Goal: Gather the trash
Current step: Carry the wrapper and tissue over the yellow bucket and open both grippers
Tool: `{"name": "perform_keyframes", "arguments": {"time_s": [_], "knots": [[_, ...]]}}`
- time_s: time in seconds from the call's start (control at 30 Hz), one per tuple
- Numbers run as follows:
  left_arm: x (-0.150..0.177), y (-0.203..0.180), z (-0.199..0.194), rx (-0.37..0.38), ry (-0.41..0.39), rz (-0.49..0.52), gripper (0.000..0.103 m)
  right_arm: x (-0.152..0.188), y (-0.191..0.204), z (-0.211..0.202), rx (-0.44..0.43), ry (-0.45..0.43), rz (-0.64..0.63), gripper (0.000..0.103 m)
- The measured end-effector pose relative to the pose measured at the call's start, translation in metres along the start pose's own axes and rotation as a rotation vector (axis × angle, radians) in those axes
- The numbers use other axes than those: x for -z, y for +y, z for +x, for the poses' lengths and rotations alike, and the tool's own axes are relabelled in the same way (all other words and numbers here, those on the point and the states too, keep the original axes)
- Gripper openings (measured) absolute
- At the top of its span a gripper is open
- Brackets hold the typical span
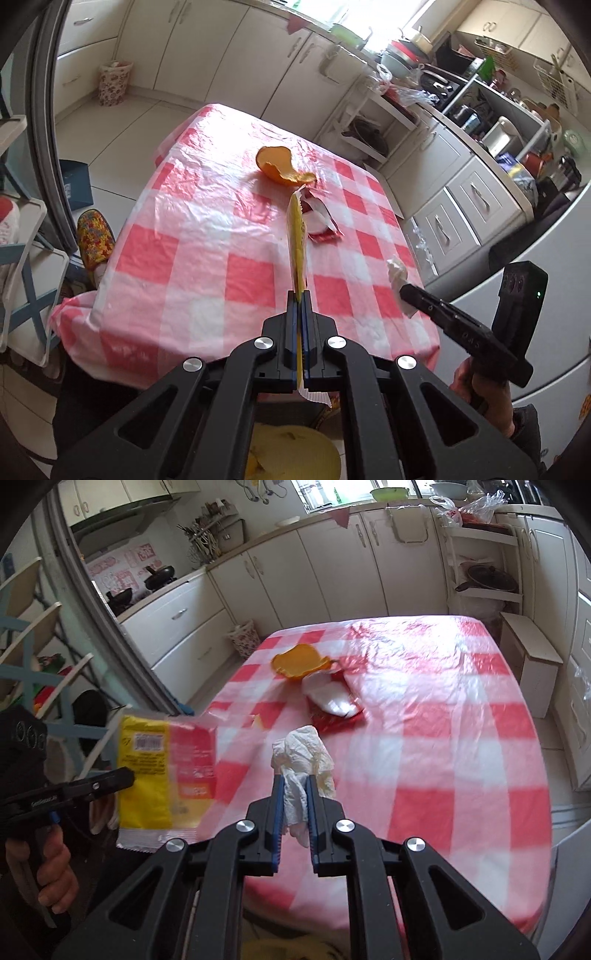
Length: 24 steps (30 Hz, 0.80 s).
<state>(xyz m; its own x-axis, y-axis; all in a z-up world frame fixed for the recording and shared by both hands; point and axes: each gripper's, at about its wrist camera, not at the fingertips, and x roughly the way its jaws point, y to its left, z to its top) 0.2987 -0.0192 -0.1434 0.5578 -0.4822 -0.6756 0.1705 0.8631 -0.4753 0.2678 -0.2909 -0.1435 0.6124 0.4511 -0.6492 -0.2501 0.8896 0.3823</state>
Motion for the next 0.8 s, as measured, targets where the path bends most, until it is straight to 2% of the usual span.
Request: {"name": "perform_keyframes", "arguments": {"time_s": [0.23, 0.47, 0.63, 0.8], "knots": [[0.049, -0.024, -0.032, -0.027, 0.014, 0.094, 0.002, 0.059, 0.043, -0.028, -0.054, 0.001, -0.041, 0.012], [0.098, -0.046, -0.06, -0.042, 0.043, 0.2, 0.002, 0.115, 0.064, -0.041, -0.073, 0.084, -0.032, 0.012], [0.122, -0.051, -0.07, -0.042, 0.069, 0.234, 0.002, 0.14, 0.068, -0.037, -0.062, 0.175, -0.017, 0.012], [0.148, -0.055, -0.071, -0.038, 0.129, 0.265, 0.002, 0.161, 0.058, -0.014, -0.028, 0.332, 0.02, 0.013]]}}
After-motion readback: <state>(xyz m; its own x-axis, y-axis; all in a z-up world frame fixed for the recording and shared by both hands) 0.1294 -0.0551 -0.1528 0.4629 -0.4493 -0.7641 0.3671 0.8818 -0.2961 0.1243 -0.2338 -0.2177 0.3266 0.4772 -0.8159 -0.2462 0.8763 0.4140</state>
